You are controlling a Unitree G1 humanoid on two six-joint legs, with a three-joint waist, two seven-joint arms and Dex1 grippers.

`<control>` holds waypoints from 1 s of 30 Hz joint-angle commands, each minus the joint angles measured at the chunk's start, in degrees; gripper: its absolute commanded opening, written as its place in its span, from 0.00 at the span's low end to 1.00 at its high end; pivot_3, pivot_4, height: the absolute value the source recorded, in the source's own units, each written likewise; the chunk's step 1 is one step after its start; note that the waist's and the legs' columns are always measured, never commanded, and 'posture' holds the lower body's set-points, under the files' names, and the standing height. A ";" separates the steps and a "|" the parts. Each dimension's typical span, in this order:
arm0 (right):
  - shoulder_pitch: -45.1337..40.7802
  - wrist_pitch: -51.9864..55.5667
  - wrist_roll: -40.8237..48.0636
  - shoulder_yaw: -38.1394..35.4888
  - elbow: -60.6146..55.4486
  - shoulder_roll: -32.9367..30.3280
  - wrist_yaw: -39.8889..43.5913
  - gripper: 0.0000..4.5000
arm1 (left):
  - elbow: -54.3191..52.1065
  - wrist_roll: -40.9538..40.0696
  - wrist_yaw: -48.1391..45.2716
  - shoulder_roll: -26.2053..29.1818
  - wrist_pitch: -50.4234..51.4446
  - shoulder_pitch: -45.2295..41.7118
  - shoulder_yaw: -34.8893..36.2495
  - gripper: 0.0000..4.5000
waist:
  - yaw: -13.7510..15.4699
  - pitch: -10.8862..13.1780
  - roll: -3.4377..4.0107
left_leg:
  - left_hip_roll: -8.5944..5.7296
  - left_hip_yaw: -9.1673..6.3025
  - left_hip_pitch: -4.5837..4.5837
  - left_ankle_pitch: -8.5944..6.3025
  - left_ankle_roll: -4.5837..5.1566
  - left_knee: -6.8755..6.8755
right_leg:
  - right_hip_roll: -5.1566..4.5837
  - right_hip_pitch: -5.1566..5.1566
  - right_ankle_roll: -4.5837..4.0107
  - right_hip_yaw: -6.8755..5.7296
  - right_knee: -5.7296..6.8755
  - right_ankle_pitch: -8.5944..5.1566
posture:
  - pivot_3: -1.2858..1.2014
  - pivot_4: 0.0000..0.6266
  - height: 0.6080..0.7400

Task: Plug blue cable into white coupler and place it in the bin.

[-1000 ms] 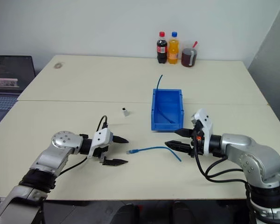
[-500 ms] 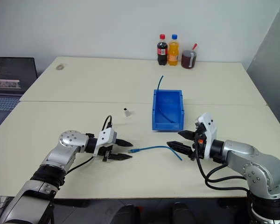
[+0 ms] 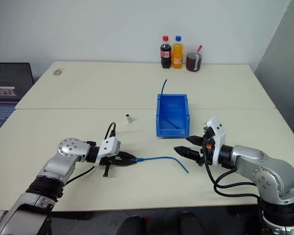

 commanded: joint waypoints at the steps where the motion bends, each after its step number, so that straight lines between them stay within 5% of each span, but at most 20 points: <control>1: -0.57 -0.62 2.55 -1.36 -1.27 1.67 -1.89 0.85 | -4.71 -2.41 4.39 -1.00 16.56 0.03 1.85 0.06 | 0.01 0.00 0.00 | 0.00 -0.01 0.00 0.00 0.00 0.00 | 0.00 0.00 0.00 0.00 0.01 0.00 | 0.52 0.24 1.00; 5: -0.73 1.29 7.10 -3.14 -0.36 3.45 -2.98 0.85 | -18.47 -18.04 11.50 -6.25 46.02 -4.86 8.54 0.06 | 0.28 0.14 -0.15 | 0.00 -0.18 -0.22 0.00 0.00 0.13 | 0.01 -0.08 0.01 -0.09 0.05 0.00 | 0.52 0.24 1.00; 11: -3.02 7.39 23.69 -7.43 4.30 5.98 -7.04 0.85 | -33.67 -34.85 17.74 -10.72 66.69 -4.25 14.39 0.06 | 0.08 0.13 -0.25 | -0.07 -0.26 -1.10 0.00 -0.01 0.23 | -0.04 -0.92 -0.06 -0.08 0.03 0.17 | 0.52 0.24 1.00; 30: -5.47 4.60 39.27 -2.64 11.15 7.75 -19.43 0.81 | -38.55 -42.61 26.68 -13.42 70.26 -2.38 15.13 0.06 | 0.03 0.15 -0.23 | -0.05 -0.13 -1.06 0.01 0.00 0.18 | 0.03 -0.95 0.11 -0.05 0.05 0.10 | 0.52 0.24 1.00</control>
